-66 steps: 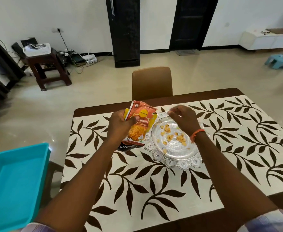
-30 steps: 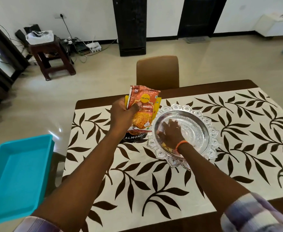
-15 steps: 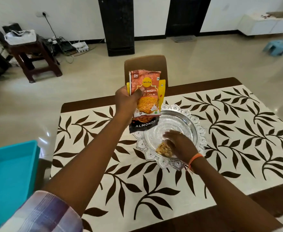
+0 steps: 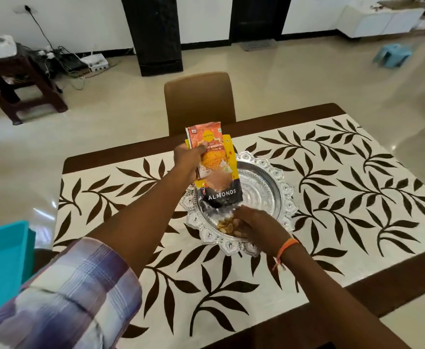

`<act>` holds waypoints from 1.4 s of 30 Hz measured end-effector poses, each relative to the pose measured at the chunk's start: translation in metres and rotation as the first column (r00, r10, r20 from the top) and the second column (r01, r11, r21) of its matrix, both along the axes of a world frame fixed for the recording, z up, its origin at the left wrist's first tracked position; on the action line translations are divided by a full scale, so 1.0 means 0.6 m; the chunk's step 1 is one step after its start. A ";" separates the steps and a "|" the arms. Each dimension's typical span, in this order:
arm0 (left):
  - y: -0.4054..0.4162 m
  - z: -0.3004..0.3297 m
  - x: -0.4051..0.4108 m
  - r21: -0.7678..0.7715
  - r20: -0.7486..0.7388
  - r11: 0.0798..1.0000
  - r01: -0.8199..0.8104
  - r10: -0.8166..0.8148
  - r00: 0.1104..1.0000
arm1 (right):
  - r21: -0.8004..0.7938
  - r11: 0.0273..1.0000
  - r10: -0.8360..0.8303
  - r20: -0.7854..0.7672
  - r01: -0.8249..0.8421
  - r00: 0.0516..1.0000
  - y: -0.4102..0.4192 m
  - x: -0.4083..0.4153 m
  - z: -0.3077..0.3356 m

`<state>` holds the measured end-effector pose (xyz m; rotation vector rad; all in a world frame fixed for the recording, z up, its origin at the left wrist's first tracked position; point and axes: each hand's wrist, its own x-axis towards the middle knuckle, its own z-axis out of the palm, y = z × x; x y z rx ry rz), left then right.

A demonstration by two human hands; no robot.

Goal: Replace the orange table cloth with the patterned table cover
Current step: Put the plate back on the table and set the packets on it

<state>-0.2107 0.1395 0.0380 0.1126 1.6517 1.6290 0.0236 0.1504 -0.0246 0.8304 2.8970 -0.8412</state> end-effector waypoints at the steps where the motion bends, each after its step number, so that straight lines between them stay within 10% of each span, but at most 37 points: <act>1: 0.007 -0.009 -0.001 -0.019 -0.038 1.000 0.022 -0.022 0.999 | 0.062 0.996 -0.068 -0.004 0.068 0.998 0.011 0.006 0.005; 7: 0.043 -0.086 -0.023 -0.206 -0.394 0.978 0.041 -0.121 0.911 | 0.282 0.949 -0.200 0.177 0.145 0.964 0.030 0.019 0.000; 18: 0.020 -0.079 0.008 -0.718 -0.484 0.688 0.101 -0.599 0.638 | 0.156 0.965 -0.222 0.045 0.212 0.974 -0.013 -0.009 0.009; 25: 0.001 -0.073 0.002 -0.382 -0.590 0.921 0.073 -0.304 0.748 | -0.139 0.794 -0.605 -0.279 0.592 0.745 0.051 -0.072 0.051; 34: -0.002 -0.016 0.001 0.033 -0.423 0.975 0.218 -0.185 0.887 | -0.624 0.589 -0.788 -0.301 0.514 0.537 0.115 -0.170 0.042; 42: -0.017 -0.030 -0.064 0.004 -0.408 0.994 0.112 -0.101 0.908 | -0.250 0.713 -0.701 -0.257 0.655 0.665 0.186 -0.077 0.027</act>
